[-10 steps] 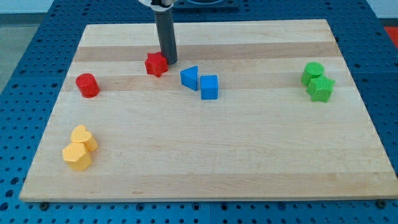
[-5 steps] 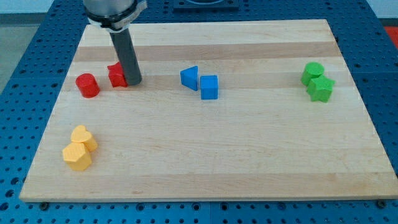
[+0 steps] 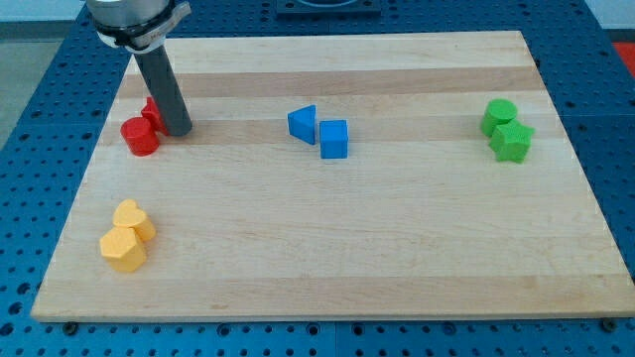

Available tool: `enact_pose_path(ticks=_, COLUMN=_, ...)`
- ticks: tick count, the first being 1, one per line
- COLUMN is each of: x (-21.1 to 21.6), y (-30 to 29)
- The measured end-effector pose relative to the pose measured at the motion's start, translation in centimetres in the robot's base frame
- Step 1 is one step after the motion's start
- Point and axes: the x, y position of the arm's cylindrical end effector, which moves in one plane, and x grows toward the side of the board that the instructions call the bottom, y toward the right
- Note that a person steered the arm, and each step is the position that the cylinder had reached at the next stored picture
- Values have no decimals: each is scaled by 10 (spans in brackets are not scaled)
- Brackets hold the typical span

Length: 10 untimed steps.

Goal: Push the red star into the red circle

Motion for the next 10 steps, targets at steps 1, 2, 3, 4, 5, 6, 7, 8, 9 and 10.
enact_pose_path(ticks=1, x=0, y=0)
enact_pose_path(ticks=2, x=0, y=4)
enact_pose_path(ticks=3, x=-5, y=34)
enact_pose_path(ticks=4, x=-28, y=44)
enact_pose_path(ticks=5, x=-53, y=42)
enact_pose_path(ticks=6, x=-56, y=18)
enact_pose_path(ticks=7, x=-56, y=-8)
enact_pose_path(ticks=8, x=-56, y=-19)
enact_pose_path(ticks=9, x=-56, y=-19)
enact_pose_path(ticks=10, x=-55, y=-19)
